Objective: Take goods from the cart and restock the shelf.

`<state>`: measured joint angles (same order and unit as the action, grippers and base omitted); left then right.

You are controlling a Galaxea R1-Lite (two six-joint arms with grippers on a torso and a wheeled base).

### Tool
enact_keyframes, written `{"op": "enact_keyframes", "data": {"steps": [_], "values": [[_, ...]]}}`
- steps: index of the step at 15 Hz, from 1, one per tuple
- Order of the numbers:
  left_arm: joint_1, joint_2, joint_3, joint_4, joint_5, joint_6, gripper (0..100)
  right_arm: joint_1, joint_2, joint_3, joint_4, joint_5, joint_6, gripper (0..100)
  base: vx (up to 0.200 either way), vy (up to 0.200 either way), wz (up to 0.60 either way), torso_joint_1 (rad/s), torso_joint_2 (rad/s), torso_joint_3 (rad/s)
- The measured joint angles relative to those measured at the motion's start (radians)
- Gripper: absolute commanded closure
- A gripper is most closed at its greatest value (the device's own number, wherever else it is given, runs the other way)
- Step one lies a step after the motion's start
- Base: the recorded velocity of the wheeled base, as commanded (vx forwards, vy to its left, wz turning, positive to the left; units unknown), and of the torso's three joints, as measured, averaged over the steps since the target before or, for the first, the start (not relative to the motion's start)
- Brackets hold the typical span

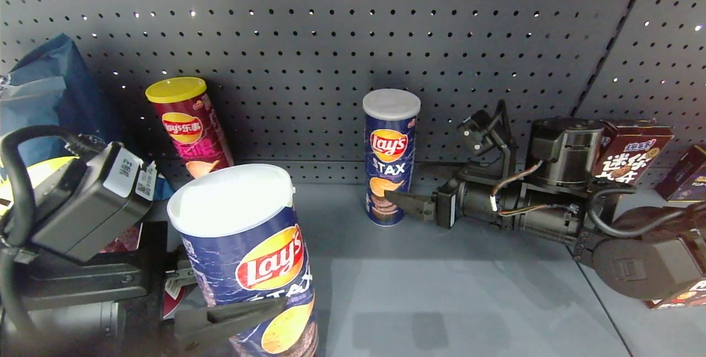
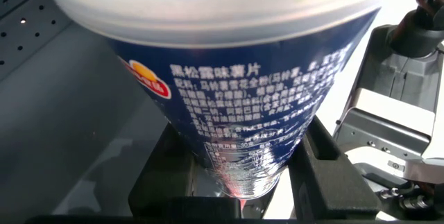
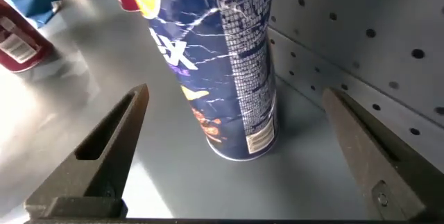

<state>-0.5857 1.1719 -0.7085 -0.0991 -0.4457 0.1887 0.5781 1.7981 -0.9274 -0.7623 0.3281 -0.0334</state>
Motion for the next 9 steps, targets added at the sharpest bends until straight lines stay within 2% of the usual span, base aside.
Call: {"op": "enact_keyframes", "data": {"steps": [9], "values": [[0.006,-0.001,0.001,-0.002,-0.004,0.000,100,0.000,0.086,-0.068,-0.001,0.000,0.001,0,0.000,0.000,0.00,0.000,0.00,0.000]]}}
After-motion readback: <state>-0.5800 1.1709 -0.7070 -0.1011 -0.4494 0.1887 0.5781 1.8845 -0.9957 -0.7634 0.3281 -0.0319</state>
